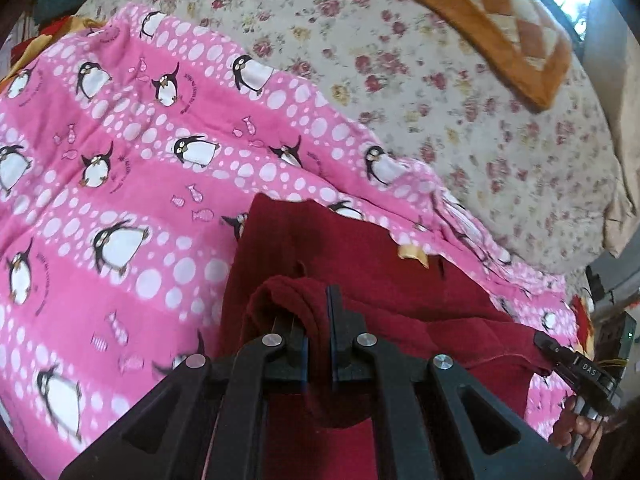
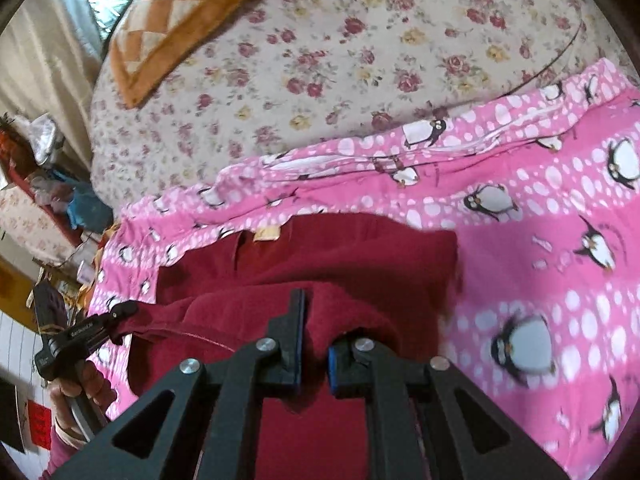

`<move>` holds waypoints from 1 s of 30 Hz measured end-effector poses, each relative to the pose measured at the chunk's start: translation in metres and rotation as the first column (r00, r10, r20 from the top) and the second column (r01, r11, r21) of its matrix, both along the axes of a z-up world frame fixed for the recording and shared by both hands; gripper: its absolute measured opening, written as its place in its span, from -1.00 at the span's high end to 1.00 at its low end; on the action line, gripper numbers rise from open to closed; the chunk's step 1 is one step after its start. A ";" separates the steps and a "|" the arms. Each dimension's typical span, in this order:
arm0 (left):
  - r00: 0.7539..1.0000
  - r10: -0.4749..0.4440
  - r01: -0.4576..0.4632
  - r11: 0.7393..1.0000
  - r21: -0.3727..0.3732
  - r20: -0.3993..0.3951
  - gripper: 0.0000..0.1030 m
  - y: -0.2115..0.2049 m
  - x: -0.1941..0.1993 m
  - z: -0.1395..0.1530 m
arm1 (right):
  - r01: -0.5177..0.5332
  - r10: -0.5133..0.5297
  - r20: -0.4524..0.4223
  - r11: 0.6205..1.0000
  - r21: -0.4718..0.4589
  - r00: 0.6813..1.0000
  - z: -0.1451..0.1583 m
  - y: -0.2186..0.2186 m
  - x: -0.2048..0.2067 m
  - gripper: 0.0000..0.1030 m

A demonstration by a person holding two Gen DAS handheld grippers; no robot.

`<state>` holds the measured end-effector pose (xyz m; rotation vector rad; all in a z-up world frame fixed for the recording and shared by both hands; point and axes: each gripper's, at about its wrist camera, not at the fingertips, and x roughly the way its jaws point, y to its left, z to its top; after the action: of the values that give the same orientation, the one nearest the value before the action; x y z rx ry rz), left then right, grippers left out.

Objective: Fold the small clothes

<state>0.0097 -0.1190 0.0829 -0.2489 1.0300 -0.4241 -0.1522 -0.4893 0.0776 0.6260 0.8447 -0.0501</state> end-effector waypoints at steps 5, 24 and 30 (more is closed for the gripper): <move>0.999 -0.008 0.008 1.000 -0.020 -0.041 1.00 -0.008 0.026 -0.016 | 0.019 -0.018 -0.039 0.999 0.028 0.999 -0.027 -0.016 0.033 0.76; 0.998 -0.043 0.039 0.994 -0.099 -0.041 0.81 0.010 0.029 0.011 | -0.085 0.086 0.004 0.984 -0.158 0.996 -0.007 0.024 0.042 0.11; 0.999 -0.038 0.032 0.988 -0.153 -0.035 0.49 0.012 0.038 0.011 | -0.013 -0.018 -0.130 0.972 -0.233 0.991 -0.052 0.010 0.097 0.14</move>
<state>0.0476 -0.1075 0.0941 -0.3773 1.0418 -0.5329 -0.0556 -0.4793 0.0258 0.4047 0.9494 -0.1920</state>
